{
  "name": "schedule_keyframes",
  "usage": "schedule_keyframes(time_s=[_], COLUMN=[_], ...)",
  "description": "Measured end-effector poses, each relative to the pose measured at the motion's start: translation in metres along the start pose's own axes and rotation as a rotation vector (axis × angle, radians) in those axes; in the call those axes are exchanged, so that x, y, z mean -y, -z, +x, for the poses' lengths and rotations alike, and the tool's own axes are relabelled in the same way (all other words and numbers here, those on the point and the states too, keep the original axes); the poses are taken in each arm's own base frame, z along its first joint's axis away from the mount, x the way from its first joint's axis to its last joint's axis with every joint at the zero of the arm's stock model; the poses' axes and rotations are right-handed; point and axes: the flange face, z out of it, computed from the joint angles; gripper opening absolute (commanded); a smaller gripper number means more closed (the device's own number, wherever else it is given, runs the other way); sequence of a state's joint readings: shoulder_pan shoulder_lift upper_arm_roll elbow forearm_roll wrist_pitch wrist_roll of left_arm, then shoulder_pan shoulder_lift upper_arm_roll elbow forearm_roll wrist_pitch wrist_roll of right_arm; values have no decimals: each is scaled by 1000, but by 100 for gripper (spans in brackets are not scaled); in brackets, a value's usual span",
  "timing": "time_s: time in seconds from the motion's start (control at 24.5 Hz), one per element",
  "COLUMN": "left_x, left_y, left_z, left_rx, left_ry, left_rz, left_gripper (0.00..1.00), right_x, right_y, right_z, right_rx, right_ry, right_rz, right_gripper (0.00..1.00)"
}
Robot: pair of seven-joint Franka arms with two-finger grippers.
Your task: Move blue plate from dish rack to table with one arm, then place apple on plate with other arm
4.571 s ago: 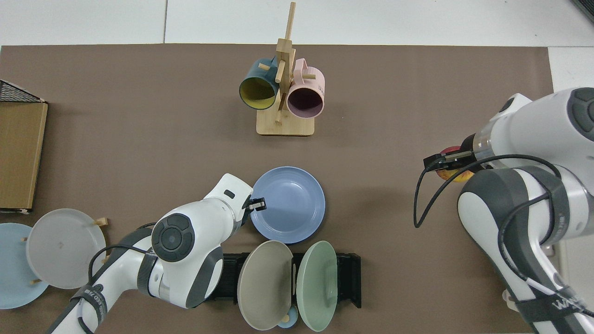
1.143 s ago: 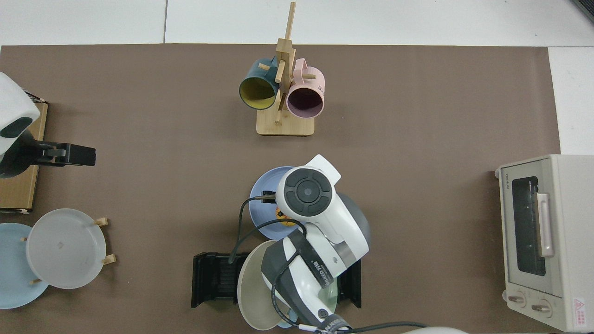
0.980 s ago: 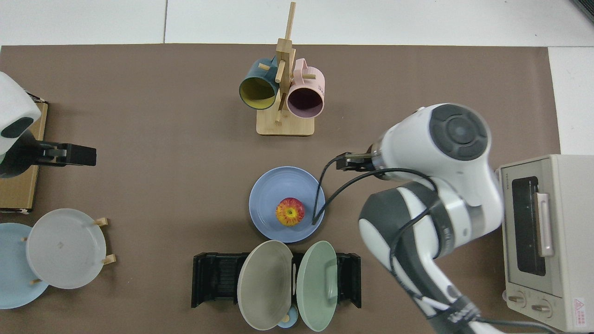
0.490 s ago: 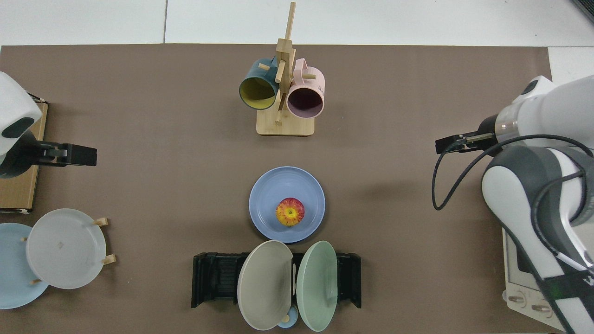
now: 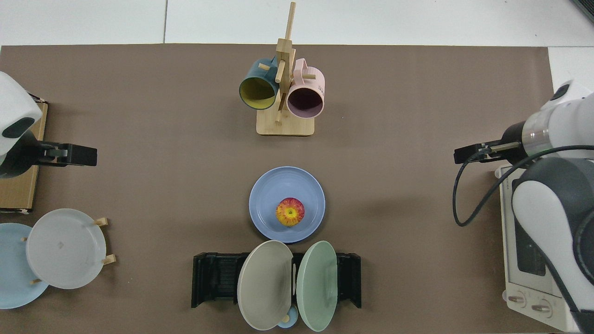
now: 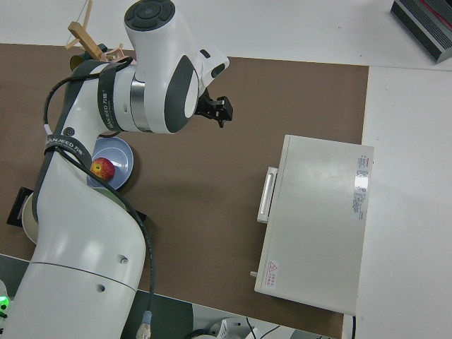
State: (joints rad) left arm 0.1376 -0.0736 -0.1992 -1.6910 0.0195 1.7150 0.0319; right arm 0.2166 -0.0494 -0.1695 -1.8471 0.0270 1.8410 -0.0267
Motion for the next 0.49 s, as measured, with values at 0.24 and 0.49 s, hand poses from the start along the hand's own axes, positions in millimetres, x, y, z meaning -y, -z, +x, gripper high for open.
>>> schedule_keyframes(time_s=[0.24,0.49], left_x=[-1,-10], left_y=[0,0], left_z=[0,0], left_rx=[0,0], left_ry=[-2,-17], left_rz=[0,-2], left_gripper=[100,100], right_x=[6,13], right_y=[-1,11], right_z=[0,-1], right_rx=[2,8], right_ry=[-57,-99], right_rz=[-33,-39], right_gripper=[100,100])
